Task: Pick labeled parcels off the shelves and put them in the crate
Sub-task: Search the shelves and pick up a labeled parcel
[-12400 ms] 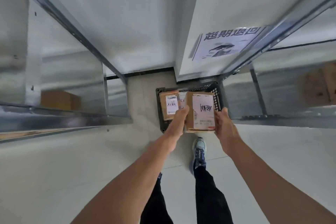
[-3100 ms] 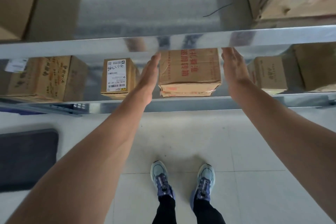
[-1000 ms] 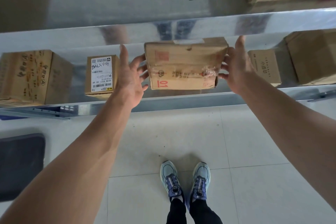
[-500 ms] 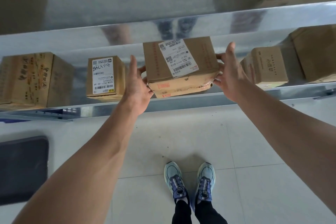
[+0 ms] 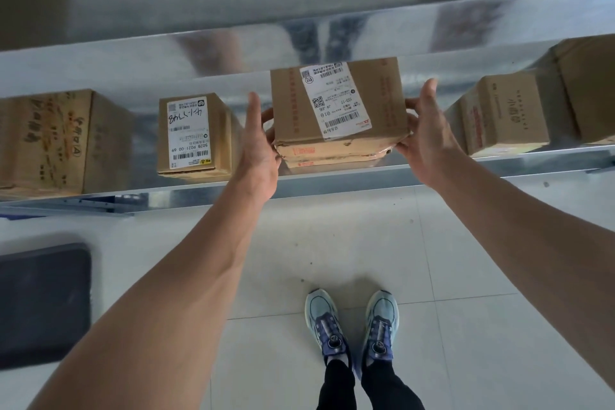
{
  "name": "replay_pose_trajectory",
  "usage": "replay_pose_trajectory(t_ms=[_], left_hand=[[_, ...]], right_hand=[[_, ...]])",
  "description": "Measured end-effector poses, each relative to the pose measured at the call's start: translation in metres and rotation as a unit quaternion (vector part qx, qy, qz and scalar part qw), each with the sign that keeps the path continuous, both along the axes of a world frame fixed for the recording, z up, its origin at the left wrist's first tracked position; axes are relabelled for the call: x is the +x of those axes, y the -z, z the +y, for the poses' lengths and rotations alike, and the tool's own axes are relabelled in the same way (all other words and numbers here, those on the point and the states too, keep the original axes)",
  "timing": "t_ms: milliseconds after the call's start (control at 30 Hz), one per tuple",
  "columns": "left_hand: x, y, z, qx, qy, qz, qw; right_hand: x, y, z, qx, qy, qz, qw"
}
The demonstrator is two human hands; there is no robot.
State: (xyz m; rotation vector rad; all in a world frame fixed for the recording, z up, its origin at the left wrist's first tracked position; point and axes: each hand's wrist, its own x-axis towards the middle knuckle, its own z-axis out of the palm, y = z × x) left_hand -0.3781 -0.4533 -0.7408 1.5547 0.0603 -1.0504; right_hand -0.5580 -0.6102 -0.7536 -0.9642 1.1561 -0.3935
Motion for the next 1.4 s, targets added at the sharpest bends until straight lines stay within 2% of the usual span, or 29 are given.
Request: replay_pose_trajectory(t_ms=[100, 333, 533, 667, 833, 1000, 1200, 1400], left_hand=[[-0.001, -0.014, -0.001, 0.011, -0.003, -0.051, 0.999], [-0.012, -0.073, -0.013, -0.007, 0.043, -0.190, 0.981], [-0.050, -0.109, -0.037, 0.003, 0.123, -0.186, 0.975], [-0.094, -0.118, -0.056, 0.004, 0.170, -0.264, 0.949], [-0.157, -0.112, -0.083, -0.029, 0.215, -0.242, 0.946], [-0.215, -0.088, -0.120, 0.023, 0.243, -0.184, 0.952], [-0.254, -0.057, -0.170, 0.085, 0.190, -0.064, 0.976], [-0.264, -0.043, -0.208, 0.134, 0.177, -0.013, 0.975]], right_hand=[[-0.005, -0.007, -0.002, -0.011, -0.017, 0.013, 1.000], [-0.018, -0.053, -0.017, -0.056, 0.012, 0.028, 0.998], [-0.045, -0.076, -0.030, -0.059, 0.054, 0.014, 0.997], [-0.079, -0.080, -0.043, -0.063, 0.045, 0.004, 0.997], [-0.127, -0.079, -0.072, -0.055, 0.038, 0.013, 0.998], [-0.182, -0.067, -0.107, -0.041, 0.010, 0.036, 0.998], [-0.220, -0.040, -0.148, 0.002, -0.047, 0.073, 0.996], [-0.218, -0.020, -0.174, 0.040, -0.066, 0.088, 0.993]])
